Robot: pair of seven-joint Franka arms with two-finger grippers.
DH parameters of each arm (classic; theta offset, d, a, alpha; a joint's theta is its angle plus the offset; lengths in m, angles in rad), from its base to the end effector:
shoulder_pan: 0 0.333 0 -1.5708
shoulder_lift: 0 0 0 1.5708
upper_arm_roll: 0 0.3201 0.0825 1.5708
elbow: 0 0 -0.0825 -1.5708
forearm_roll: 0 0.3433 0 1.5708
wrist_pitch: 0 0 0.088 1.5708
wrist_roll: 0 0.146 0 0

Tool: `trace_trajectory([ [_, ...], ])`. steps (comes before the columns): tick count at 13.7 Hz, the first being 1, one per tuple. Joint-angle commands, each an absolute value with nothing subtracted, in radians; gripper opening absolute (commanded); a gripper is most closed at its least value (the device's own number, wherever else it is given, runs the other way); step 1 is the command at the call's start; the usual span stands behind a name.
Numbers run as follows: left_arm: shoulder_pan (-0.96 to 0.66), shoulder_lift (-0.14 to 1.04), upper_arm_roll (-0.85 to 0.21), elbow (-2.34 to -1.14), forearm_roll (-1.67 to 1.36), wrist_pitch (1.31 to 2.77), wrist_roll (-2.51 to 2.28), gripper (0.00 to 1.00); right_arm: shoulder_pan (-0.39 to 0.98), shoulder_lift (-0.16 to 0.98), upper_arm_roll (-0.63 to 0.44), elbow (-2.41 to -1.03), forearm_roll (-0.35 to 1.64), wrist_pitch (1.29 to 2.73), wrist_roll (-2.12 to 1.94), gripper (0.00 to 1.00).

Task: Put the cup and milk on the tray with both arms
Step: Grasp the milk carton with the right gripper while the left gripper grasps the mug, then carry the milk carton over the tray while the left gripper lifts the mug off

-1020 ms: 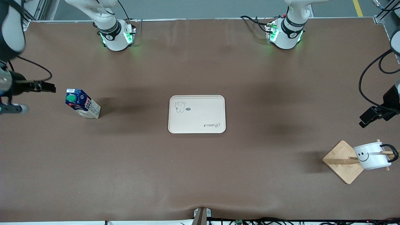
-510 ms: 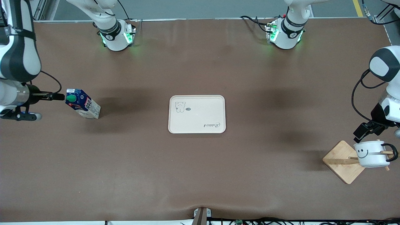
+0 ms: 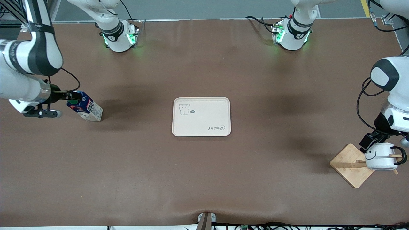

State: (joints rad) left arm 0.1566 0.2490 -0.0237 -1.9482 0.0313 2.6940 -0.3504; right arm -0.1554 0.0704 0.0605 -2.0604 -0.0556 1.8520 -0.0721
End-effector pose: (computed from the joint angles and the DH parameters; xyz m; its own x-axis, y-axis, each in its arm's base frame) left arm 0.6266 0.0841 0.4021 0.7818 0.4272 0.4542 0.4082 -0.9013 0.1452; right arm 0.4812 -0.0525 0.3697 0.9607 -0.0027 -0.2777 0.0038 -0.9997 0.0229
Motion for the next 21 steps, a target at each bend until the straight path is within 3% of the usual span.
trace_trajectory([
  [1, 0.15, 0.281, -0.028, -1.939, 0.04, 2.737, -0.391, 0.72, -0.163, 0.051, 0.057, -2.092, -0.06, 1.876, -0.136, 1.0],
  [6, 0.152, 0.319, -0.029, -1.881, 0.043, 2.743, -0.391, 0.56, -0.195, 0.067, 0.057, -2.137, -0.112, 1.934, -0.132, 1.0],
  [10, 0.15, 0.322, -0.031, -1.882, 0.049, 2.747, -0.391, 0.19, -0.215, 0.064, 0.057, -2.215, -0.08, 2.005, -0.126, 1.0],
  [11, 0.149, 0.322, -0.031, -1.881, 0.051, 2.747, -0.388, 0.09, -0.215, 0.061, 0.057, -2.221, -0.052, 2.0, -0.126, 0.85],
  [12, 0.147, 0.322, -0.031, -1.879, 0.051, 2.747, -0.385, 0.03, -0.21, 0.061, 0.058, -2.22, -0.046, 1.984, -0.124, 0.34],
  [13, 0.147, 0.322, -0.032, -1.879, 0.052, 2.747, -0.379, 0.01, -0.206, 0.058, 0.06, -2.208, -0.045, 1.944, -0.123, 0.0],
  [16, 0.14, 0.322, -0.035, -1.873, 0.052, 2.747, -0.373, 0.0, -0.152, 0.067, 0.063, -2.001, 0.058, 1.682, -0.121, 0.0],
  [18, 0.12, 0.319, -0.037, -1.873, 0.052, 2.747, -0.373, 0.0, -0.031, 0.078, 0.063, -1.842, 0.11, 1.542, -0.054, 0.0],
  [21, 0.117, 0.308, -0.046, -1.87, 0.054, 2.743, -0.365, 0.0, 0.248, 0.197, 0.063, -1.636, 0.13, 1.514, 0.296, 0.0],
])
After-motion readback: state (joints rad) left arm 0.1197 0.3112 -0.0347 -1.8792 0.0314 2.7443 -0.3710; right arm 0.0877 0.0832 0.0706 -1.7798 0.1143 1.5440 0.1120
